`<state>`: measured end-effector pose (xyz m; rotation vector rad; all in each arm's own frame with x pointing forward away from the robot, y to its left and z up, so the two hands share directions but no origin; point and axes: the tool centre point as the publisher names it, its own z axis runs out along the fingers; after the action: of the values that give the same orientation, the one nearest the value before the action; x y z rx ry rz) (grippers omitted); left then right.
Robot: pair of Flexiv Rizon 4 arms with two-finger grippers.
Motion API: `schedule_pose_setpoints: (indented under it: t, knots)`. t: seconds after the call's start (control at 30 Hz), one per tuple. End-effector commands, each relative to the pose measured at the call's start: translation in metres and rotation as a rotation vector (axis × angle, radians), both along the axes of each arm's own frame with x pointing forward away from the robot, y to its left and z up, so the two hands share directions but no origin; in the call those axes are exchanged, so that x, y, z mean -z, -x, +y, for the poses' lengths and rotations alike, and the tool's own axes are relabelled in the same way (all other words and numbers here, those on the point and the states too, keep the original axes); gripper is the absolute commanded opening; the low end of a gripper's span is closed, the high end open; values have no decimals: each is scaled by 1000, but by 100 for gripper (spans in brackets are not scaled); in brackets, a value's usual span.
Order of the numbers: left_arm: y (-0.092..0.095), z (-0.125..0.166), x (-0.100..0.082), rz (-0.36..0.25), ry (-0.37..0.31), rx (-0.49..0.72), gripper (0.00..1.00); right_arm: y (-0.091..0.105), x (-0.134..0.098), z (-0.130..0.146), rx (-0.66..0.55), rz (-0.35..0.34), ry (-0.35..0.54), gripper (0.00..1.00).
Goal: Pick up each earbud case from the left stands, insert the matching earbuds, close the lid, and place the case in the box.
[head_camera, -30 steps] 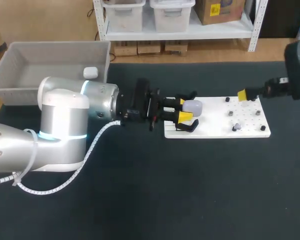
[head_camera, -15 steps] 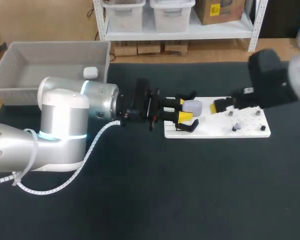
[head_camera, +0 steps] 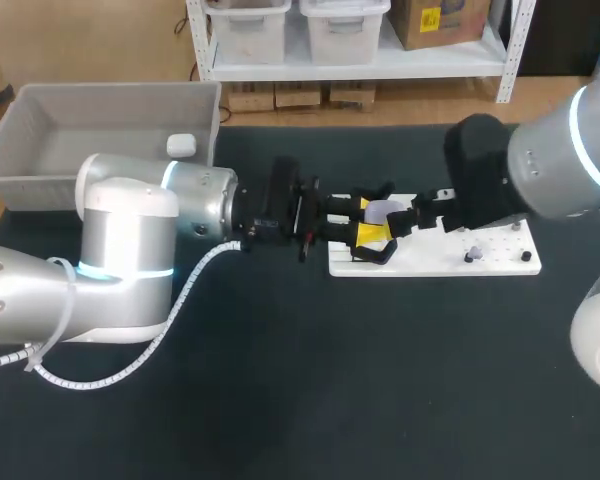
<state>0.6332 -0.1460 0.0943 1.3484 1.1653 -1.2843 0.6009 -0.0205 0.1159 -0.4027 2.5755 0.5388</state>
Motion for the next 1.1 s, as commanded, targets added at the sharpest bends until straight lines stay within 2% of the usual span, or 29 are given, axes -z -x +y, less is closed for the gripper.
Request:
schedule_pose_setpoints:
  t: [0.03,0.57,1.1]
  knots:
    - [1,0,1,-3,3,-3,0,-4,5,3,7,-3,-1,100]
    - [1,0,1,-3,3,-3,0,-19,15,-2,15,17,-25,100]
    - [1,0,1,-3,3,-3,0,-28,14,-9,28,6,-47,100]
